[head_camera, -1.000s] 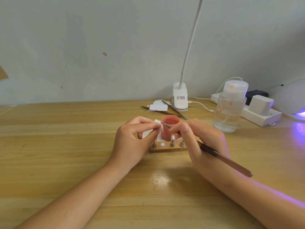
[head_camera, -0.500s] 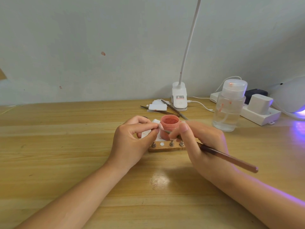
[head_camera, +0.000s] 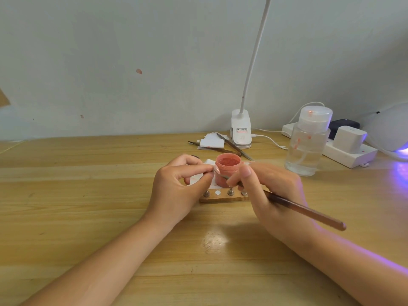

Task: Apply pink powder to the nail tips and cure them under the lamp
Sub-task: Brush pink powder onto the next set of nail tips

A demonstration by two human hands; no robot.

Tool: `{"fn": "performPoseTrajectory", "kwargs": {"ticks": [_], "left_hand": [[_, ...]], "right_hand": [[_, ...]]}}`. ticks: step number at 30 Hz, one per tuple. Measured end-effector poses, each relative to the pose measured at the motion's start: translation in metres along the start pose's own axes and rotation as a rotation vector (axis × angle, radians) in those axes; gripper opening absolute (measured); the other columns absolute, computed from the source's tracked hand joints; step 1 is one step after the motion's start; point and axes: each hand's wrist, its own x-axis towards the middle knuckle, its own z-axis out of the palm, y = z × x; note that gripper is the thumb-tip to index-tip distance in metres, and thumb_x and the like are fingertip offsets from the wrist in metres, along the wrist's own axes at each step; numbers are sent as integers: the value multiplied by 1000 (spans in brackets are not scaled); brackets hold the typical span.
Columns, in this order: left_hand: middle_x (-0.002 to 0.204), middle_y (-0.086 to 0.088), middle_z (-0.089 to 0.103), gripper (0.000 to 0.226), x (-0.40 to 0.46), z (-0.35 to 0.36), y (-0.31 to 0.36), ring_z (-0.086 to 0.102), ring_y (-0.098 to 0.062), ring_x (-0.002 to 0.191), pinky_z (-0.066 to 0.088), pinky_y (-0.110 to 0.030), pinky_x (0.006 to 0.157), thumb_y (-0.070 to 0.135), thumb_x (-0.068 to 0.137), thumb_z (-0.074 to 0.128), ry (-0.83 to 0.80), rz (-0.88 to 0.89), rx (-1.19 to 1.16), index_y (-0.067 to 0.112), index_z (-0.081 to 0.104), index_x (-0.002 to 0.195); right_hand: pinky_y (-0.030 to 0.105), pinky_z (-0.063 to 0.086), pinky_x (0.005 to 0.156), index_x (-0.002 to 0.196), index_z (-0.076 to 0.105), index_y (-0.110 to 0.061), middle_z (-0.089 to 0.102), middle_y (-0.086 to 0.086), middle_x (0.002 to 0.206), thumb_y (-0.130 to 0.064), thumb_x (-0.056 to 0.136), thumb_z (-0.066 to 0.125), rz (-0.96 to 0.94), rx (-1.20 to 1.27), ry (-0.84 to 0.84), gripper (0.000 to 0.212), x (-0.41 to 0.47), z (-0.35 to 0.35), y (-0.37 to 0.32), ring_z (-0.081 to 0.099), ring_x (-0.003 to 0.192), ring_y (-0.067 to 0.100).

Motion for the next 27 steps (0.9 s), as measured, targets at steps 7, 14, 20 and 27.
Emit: {"fn": "performPoseTrajectory", "kwargs": {"ticks": [7, 14, 20, 27], "left_hand": [[73, 9, 59, 36, 0, -1, 1, 40, -2, 58, 36, -9, 59, 1, 73, 71, 8, -14, -7, 37, 67, 73], [74, 10, 60, 30, 0, -1, 0, 42, -2, 60, 36, -7, 61, 2, 74, 71, -5, -39, -32, 32, 69, 75], [74, 7, 60, 29, 0, -2, -1, 41, -1, 60, 36, -8, 63, 4, 74, 71, -25, -17, -33, 33, 68, 77], [77, 3, 61, 23, 1, -2, -2, 42, -1, 61, 37, -8, 64, 3, 77, 69, -32, -2, -33, 26, 70, 82]], "right_hand": [[32, 44, 56, 66, 67, -7, 63, -4, 62, -20, 93, 41, -83, -29, -10, 40, 0, -2, 4, 57, 59, 9], [31, 45, 62, 69, 68, -9, 64, -7, 66, -30, 97, 38, -112, -50, -3, 46, 0, -2, 8, 58, 66, 4], [34, 49, 72, 80, 72, -7, 70, -2, 80, -25, 92, 45, -85, -72, -20, 34, 0, 1, 6, 64, 83, 11], [22, 43, 71, 73, 69, -7, 64, -8, 73, -23, 92, 41, -22, -40, 22, 38, 2, -1, -1, 58, 78, -1]]}}
